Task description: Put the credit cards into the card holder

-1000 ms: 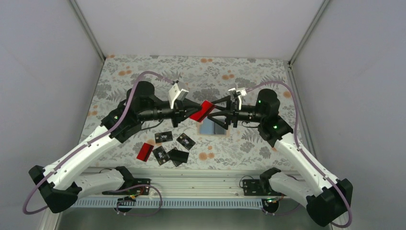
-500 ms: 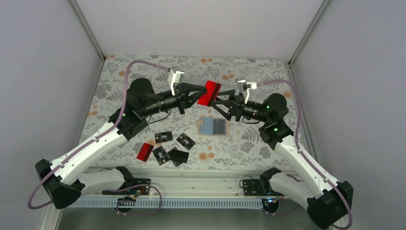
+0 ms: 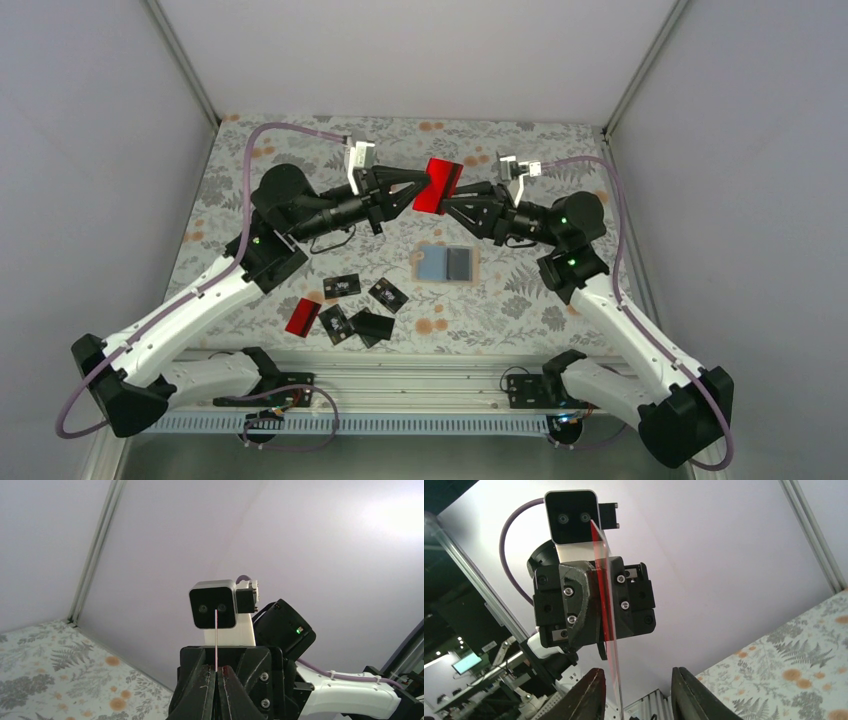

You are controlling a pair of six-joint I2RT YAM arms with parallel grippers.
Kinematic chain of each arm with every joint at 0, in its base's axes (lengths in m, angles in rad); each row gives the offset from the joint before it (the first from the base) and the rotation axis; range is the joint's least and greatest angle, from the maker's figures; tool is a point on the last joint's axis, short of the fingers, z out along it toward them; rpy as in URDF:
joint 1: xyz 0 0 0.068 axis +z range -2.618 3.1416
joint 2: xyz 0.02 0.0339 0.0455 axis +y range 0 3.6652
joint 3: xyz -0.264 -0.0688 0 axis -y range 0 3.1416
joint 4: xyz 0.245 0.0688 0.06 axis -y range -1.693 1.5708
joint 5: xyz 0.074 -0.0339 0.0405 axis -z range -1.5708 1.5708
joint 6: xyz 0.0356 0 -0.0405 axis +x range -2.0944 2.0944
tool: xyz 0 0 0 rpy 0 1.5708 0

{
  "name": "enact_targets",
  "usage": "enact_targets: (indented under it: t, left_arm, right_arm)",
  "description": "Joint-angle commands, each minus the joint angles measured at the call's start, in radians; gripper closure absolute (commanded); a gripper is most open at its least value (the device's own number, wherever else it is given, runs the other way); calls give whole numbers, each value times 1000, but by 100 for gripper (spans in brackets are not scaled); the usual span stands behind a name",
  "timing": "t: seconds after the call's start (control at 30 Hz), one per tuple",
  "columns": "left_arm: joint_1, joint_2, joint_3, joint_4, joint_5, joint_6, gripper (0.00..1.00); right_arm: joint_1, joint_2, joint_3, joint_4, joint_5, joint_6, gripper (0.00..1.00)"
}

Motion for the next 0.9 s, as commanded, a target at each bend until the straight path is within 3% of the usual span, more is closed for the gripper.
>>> enact_targets:
  t: [0.0, 0.3, 0.43, 0.53, 0.73, 0.77, 0.87]
  left_arm:
    - [-1, -24, 4, 47, 21, -13, 98]
    - [-2, -38, -8, 47, 34, -21, 98]
    - [-1, -39, -13, 49, 36, -25, 98]
    - [-1, -38, -18, 51, 36, -27, 98]
    - [-1, -31, -28, 34, 21, -28, 97]
    - [-1, -32, -30, 15, 3, -30, 96]
    - [-1, -34, -47, -32, -49, -25, 72]
  right_arm:
    - [-1, 7, 51, 84, -37, 34, 68]
    - [-2, 24, 89, 94, -59, 47, 69]
    - [-1, 29, 92, 108, -77, 53, 81]
    - [-1, 29, 95, 99, -81, 50, 95]
    - [-1, 8, 92, 25, -49, 13, 96]
    - [-1, 2, 95, -8, -36, -7, 96]
    - [-2, -25, 107, -196, 33, -98, 96]
